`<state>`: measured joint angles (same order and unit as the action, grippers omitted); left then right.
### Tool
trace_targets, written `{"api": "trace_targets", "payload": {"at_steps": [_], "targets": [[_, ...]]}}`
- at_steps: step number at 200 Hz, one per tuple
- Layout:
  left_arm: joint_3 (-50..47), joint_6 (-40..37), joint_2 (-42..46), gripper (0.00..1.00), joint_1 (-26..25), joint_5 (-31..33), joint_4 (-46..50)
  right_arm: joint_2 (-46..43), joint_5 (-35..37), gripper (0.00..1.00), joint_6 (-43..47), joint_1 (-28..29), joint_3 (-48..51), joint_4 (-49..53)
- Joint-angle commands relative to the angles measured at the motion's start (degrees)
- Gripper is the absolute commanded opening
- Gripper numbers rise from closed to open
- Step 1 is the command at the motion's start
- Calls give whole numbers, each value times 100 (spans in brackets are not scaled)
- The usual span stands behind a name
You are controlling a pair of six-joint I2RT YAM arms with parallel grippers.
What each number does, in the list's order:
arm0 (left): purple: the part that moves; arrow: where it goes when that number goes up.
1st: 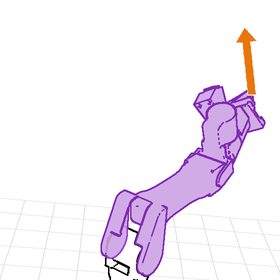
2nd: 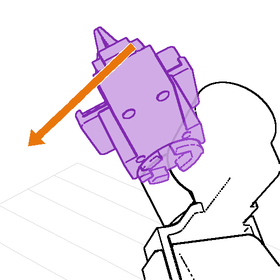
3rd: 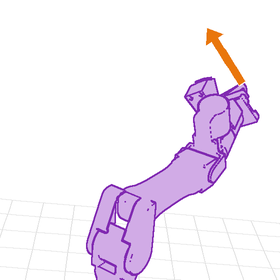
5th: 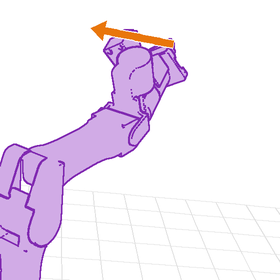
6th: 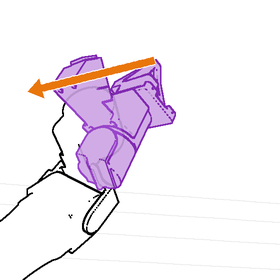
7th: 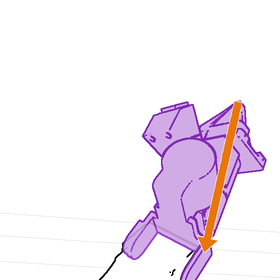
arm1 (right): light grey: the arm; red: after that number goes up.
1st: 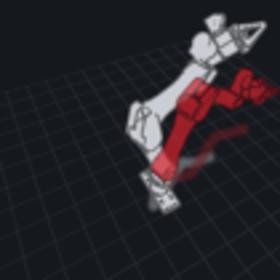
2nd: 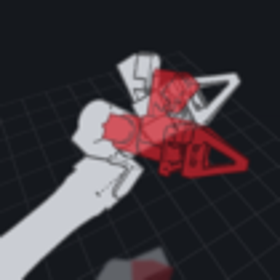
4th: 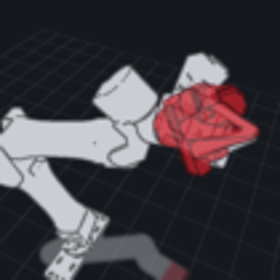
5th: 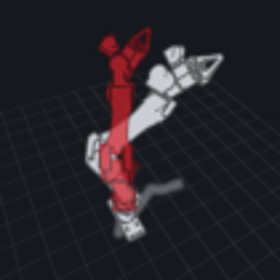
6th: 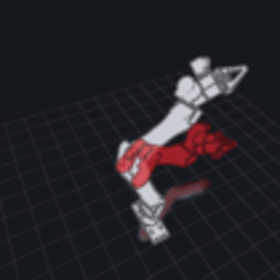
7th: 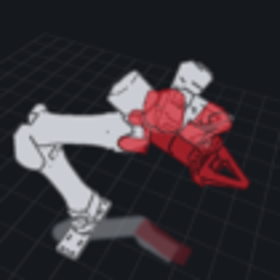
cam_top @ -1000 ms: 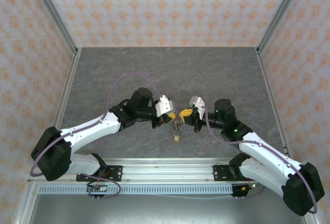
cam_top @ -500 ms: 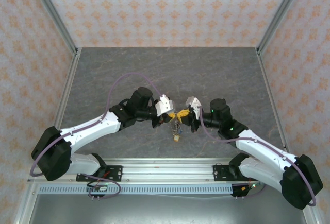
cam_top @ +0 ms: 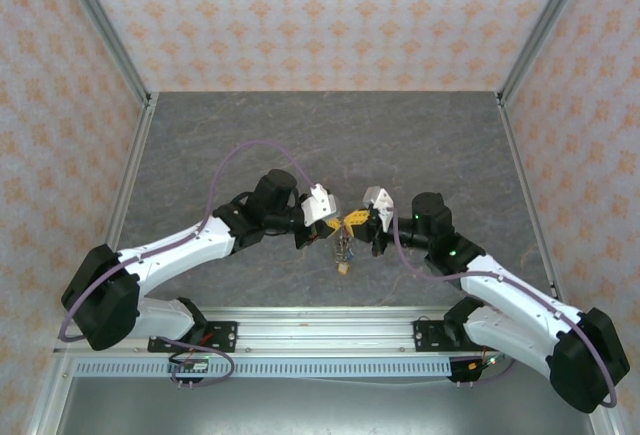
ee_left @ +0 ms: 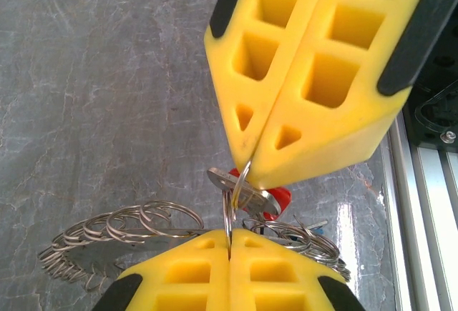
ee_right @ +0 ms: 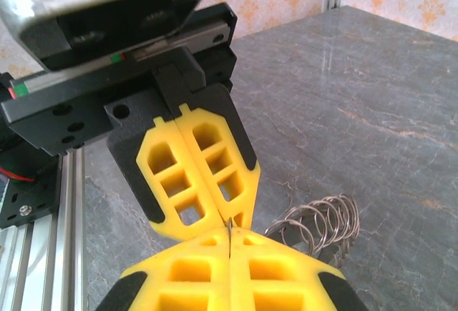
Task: Put the keys on the keyring
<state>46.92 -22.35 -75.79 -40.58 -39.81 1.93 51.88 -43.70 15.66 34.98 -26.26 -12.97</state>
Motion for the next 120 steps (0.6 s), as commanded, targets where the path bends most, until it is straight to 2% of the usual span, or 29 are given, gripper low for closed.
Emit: {"api": "trace_targets", "payload": {"at_steps": [1,95,120], "targets": [[248,11,-23,0,-58,-79,-206,-38,15,0,11,20,-80,-268],[239,30,-7,0,-64,-95,-224,165,-4,0,-10,25,-224,-60],[239,-36,-15,0,-73,-107,-220,189,882,0,-131,26,-212,-139]]}}
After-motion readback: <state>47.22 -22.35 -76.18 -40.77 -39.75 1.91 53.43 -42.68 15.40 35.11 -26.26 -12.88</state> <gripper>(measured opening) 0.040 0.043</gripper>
